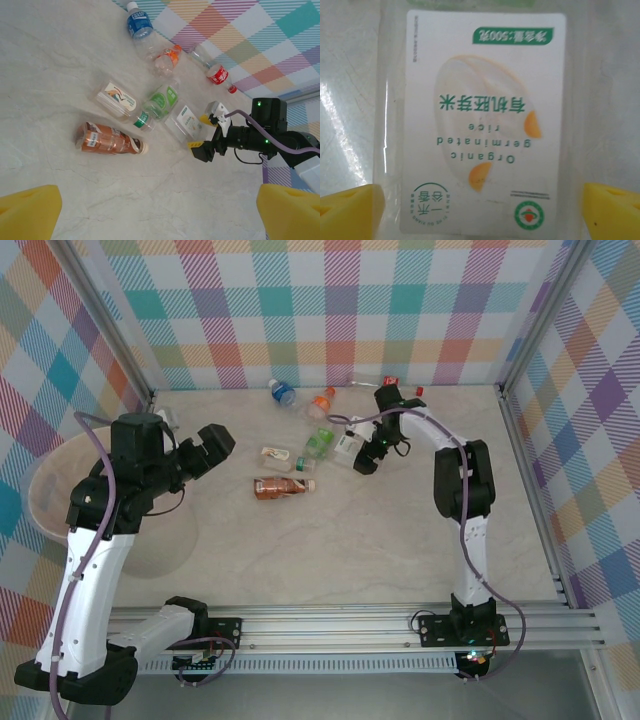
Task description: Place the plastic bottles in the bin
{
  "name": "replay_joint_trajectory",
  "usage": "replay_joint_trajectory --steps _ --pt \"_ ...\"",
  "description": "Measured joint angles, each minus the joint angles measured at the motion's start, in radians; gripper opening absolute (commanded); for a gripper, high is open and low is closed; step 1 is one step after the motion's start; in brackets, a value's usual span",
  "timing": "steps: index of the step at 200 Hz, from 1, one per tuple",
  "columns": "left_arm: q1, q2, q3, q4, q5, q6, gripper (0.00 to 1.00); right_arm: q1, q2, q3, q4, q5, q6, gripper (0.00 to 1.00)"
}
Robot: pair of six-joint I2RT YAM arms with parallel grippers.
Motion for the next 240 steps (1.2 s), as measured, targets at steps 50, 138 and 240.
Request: replay_joint_trajectory --steps 50,138,240 --pt "0.0 0.015 -0.003 0.0 0.001 0.0 1.0 0.0 0.024 0.002 -0.02 -0.02 0.012 0.88" --pt "-0.001 0.018 -0.049 0.061 0.097 -0.043 1.0 0.0 -0.157 -0.284 0.18 -0.018 0.202 0.59" --pt "-0.143 0.102 -0.155 0.253 0.22 -0.135 1.0 0.014 -0.737 -0.763 0.449 -0.14 0.737 0.55"
